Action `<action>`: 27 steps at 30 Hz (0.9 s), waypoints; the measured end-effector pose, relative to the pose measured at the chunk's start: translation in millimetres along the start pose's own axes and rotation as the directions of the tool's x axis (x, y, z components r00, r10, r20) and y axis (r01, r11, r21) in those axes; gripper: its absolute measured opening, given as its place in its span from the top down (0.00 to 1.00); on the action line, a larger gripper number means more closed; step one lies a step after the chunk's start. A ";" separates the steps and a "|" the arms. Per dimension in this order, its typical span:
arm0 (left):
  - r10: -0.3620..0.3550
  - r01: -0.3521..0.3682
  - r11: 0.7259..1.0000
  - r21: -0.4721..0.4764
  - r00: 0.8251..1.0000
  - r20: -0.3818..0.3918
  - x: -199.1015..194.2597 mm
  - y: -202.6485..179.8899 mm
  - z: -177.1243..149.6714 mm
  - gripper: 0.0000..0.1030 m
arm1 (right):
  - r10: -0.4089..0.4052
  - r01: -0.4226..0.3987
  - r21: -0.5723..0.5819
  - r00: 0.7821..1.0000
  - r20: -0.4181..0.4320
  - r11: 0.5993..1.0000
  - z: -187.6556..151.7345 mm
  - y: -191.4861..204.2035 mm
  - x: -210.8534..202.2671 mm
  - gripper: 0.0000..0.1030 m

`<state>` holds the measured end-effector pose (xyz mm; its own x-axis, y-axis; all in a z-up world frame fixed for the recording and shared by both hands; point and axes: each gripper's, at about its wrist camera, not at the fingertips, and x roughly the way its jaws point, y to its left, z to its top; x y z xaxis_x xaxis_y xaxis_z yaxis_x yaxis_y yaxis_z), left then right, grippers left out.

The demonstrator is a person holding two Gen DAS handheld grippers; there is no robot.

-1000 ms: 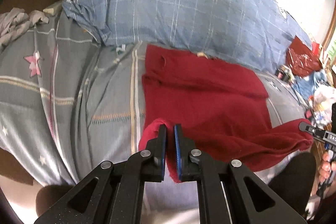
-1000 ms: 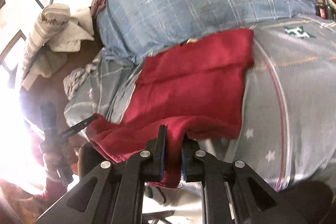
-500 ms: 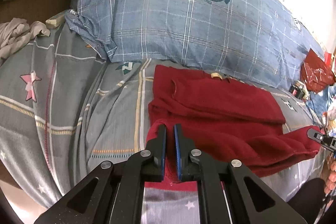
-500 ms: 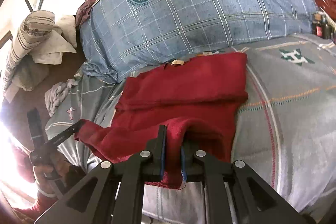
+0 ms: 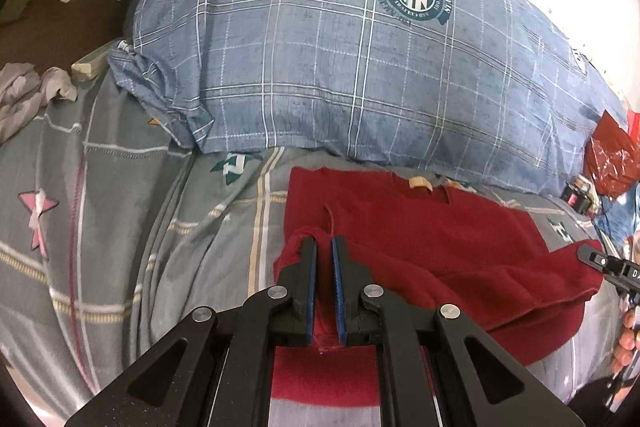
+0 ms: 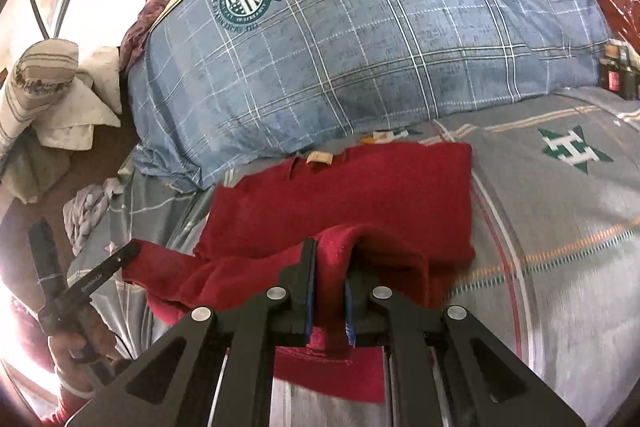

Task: Fold small clothes
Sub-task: 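Lift the held hem with both grippers and fold it toward the collar, then open both grippers and release the folded hem on the sweater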

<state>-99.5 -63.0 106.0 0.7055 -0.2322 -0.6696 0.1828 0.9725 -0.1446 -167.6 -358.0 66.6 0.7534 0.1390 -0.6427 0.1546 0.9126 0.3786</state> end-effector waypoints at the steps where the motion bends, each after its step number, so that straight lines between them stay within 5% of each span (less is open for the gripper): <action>1: 0.001 -0.001 1.000 -0.002 1.000 0.000 5.5 -0.3 4.4 0.94 | -0.002 0.002 0.001 1.000 0.000 1.000 3.4 -0.9 2.5 0.90; 16: 0.055 -0.057 0.998 -0.017 0.992 -0.114 142.3 -2.0 52.7 0.93 | -0.038 0.042 0.061 0.997 -0.067 0.997 59.4 -33.3 82.2 0.90; 19: 0.043 -0.050 0.998 -0.039 0.988 -0.150 165.7 7.2 58.2 0.86 | -0.021 0.032 0.113 0.994 -0.104 0.993 64.9 -44.8 102.2 0.86; 22: 0.067 -0.072 0.996 -0.043 0.990 -0.122 167.0 14.1 64.3 0.47 | 0.025 0.001 0.192 0.991 -0.134 0.981 73.7 -60.3 112.0 0.83; 24: 0.042 -0.049 0.997 -0.067 0.995 -0.094 159.6 20.6 68.1 0.43 | 0.049 -0.026 0.210 0.993 -0.106 0.977 78.3 -64.9 104.3 0.80; 26: 0.050 -0.056 0.996 -0.074 0.995 -0.082 152.0 25.5 68.9 0.40 | 0.057 -0.045 0.199 0.997 -0.052 0.979 80.5 -64.8 88.6 0.70; 27: 0.052 -0.058 0.995 -0.077 0.996 -0.078 147.6 28.1 67.8 0.40 | 0.022 -0.019 0.181 1.000 -0.017 0.983 80.5 -63.1 78.6 0.52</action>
<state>56.2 -71.3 52.5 0.6589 -0.1787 -0.7307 0.0883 0.9830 -0.1607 -66.7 -435.6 45.8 0.7459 0.1656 -0.6451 0.2536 0.8250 0.5050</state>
